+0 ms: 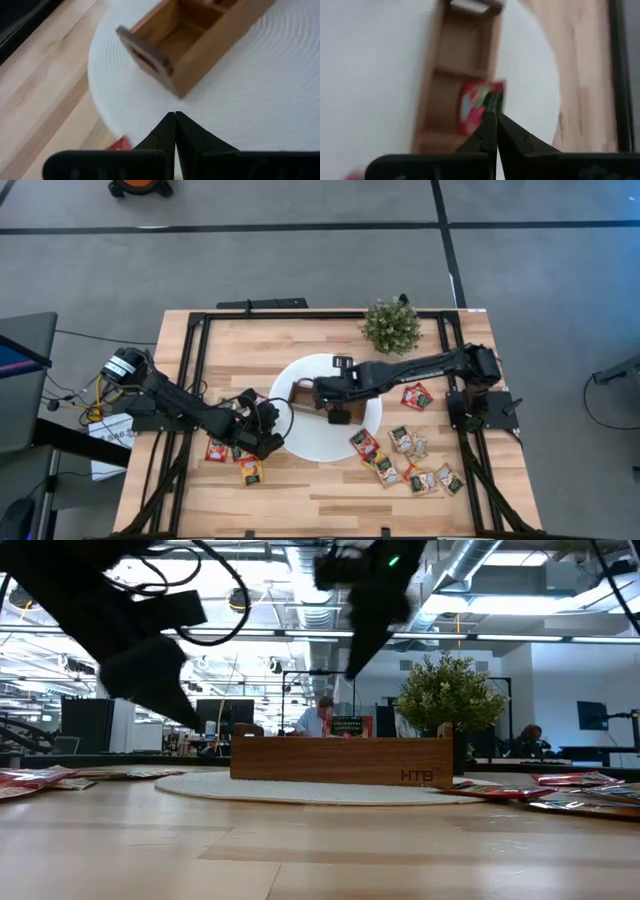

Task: Pick & Place Tea
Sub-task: Put the brown tea bag into the right section of the wooden organizer

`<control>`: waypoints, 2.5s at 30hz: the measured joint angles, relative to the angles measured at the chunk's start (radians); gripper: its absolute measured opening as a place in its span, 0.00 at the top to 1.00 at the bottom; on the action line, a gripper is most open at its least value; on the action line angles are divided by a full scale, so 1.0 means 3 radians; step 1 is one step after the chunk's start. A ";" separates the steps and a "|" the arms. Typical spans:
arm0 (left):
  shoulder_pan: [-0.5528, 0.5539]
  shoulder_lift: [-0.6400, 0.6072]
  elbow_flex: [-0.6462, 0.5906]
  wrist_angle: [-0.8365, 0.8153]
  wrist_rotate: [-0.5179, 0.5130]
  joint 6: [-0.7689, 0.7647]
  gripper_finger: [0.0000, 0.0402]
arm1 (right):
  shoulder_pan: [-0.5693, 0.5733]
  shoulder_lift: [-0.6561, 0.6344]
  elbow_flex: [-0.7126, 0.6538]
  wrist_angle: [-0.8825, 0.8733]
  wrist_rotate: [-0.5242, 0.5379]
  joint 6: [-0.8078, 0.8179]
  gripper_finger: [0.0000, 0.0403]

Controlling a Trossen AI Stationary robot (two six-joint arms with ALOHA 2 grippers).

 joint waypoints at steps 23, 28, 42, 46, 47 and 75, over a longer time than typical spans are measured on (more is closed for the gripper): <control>-0.0183 -0.0036 0.0000 0.0115 0.0108 0.0029 1.00 | 0.0204 -0.0952 -0.1946 0.0639 -0.0795 0.0350 1.00; -0.0183 -0.0034 0.0000 0.0145 0.0108 0.0038 1.00 | 0.0077 -0.0954 -0.1963 0.0755 -0.0389 0.0351 1.00; -0.0181 -0.0033 0.0000 0.0247 0.0056 0.0127 1.00 | -0.0203 -0.1127 -0.1961 0.0932 0.0646 0.0462 1.00; -0.0242 -0.0117 0.0000 0.0225 -0.0350 0.0121 1.00 | 0.0045 -0.1407 -0.1958 0.0993 0.0666 0.0526 1.00; -0.0261 -0.0172 0.0000 0.0201 -0.0423 0.0102 1.00 | 0.0126 -0.1467 -0.1959 0.1018 0.0657 0.0584 1.00; -0.0038 -0.1297 -0.1187 -0.0694 0.0868 -0.1870 0.54 | 0.0506 -0.0687 -0.1960 0.2313 -0.0325 -0.0094 1.00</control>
